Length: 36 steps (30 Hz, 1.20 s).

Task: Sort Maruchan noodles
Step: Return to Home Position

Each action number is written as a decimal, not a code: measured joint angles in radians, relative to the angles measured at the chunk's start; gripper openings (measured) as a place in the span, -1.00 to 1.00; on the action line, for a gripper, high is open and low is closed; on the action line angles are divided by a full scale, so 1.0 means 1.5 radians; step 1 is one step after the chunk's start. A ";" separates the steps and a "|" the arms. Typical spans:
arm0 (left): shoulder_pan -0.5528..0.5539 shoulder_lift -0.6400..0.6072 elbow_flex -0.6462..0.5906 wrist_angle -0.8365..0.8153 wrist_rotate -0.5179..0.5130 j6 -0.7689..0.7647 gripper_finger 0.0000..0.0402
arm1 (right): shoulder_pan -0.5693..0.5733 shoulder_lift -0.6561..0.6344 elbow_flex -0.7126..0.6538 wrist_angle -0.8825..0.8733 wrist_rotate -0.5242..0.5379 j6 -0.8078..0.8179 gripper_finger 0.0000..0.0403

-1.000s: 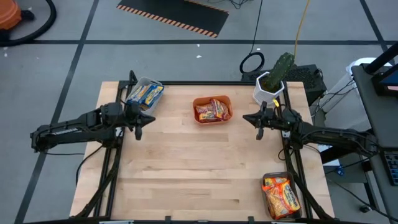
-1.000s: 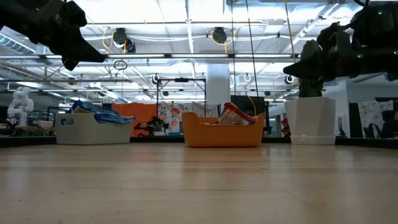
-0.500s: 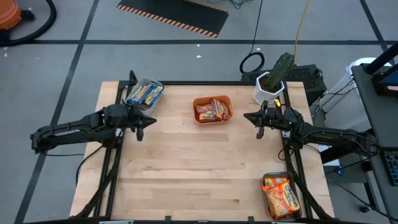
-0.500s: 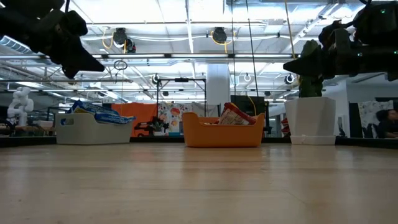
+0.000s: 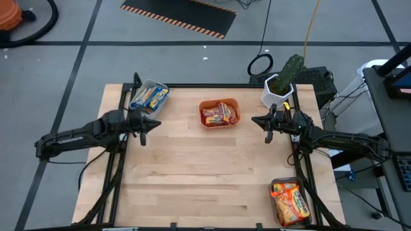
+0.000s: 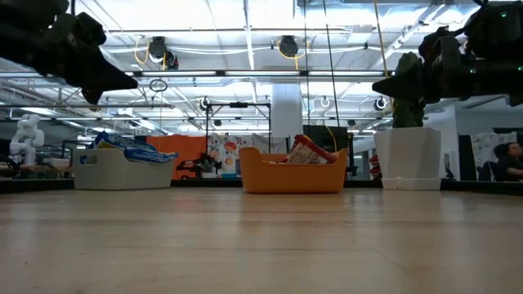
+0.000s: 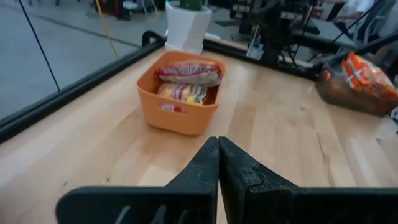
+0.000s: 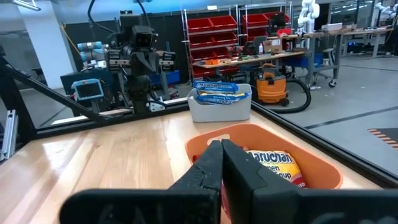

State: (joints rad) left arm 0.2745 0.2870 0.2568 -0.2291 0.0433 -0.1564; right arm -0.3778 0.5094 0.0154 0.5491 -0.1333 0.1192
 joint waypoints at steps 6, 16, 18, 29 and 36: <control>0.000 -0.073 -0.029 -0.002 0.000 0.000 -0.99 | 0.004 -0.017 0.000 0.000 0.001 0.002 -1.00; 0.000 -0.154 -0.049 -0.016 -0.001 -0.002 -0.99 | 0.106 -0.029 0.000 -0.009 0.068 0.017 -1.00; -0.001 -0.163 -0.049 -0.025 -0.001 -0.005 -0.99 | 0.133 -0.034 0.000 -0.009 0.119 0.006 -1.00; -0.001 -0.176 -0.049 -0.055 0.013 0.000 -0.99 | 0.238 -0.078 0.000 -0.043 0.138 -0.020 -1.00; -0.001 -0.176 -0.049 -0.055 0.024 0.002 -1.00 | 0.245 -0.167 0.000 -0.129 0.139 -0.036 -1.00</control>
State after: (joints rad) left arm 0.2729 0.0227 0.1829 -0.3122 0.0792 -0.1539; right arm -0.0109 0.2585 0.0151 0.3553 0.0757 0.0654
